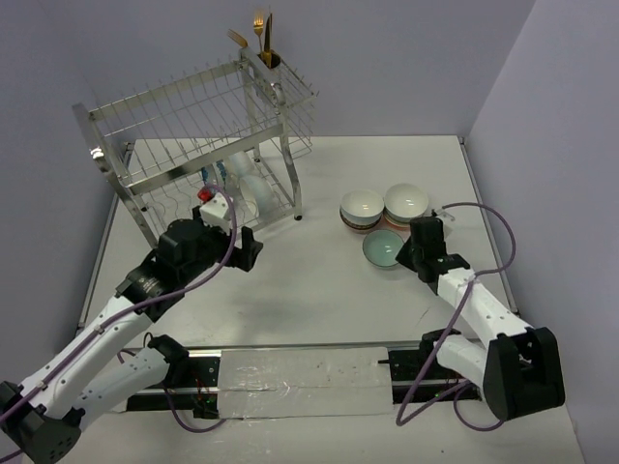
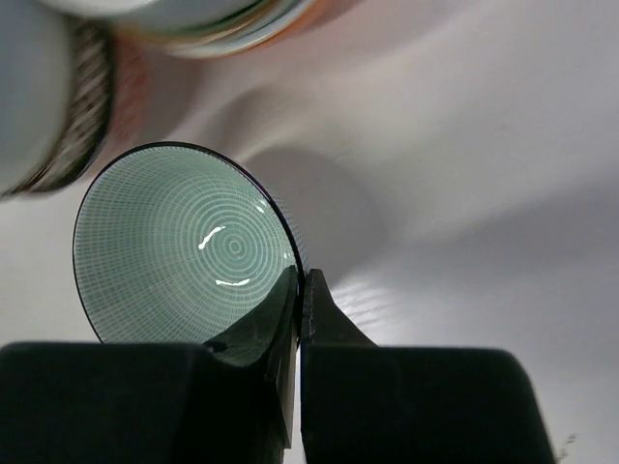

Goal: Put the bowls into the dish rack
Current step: Pick up the bowl from the center of the board, then pass from the right arm to the left

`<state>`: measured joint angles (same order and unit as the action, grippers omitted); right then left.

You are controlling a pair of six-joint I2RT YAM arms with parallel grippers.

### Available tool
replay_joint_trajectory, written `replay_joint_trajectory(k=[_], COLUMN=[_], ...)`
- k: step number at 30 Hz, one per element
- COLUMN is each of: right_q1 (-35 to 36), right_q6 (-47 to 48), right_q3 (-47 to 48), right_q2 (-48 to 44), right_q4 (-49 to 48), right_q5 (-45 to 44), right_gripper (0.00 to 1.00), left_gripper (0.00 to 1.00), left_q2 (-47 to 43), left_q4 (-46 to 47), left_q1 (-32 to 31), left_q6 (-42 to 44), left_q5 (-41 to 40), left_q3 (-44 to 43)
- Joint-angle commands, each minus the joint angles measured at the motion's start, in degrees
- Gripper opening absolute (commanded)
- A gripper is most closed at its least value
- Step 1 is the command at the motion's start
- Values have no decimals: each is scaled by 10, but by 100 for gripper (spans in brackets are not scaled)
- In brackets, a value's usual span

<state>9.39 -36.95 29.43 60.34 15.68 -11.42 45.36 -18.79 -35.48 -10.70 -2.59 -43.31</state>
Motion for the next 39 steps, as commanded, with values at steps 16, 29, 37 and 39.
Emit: replay_joint_trajectory(k=[16,29,37,39], right_q1=[291,352,364,367], right_q6=[166,200,210,211], right_q3=[257,310,317,317], right_q2=[116,120,112,110], right_q4=[101,156,175,177], right_q5=[139,121,116,116], right_gripper=[0,0,0,0], left_gripper=[85,79,73,72], left_q2=[130,171,217,226], left_q4=[-6,-70,-115,-119], left_q1=[-221,-253,-258,-263], left_q6=[174,330,366,377], left_q5=[157,169,154,154], left_q3=[-66,-78,-110,-114])
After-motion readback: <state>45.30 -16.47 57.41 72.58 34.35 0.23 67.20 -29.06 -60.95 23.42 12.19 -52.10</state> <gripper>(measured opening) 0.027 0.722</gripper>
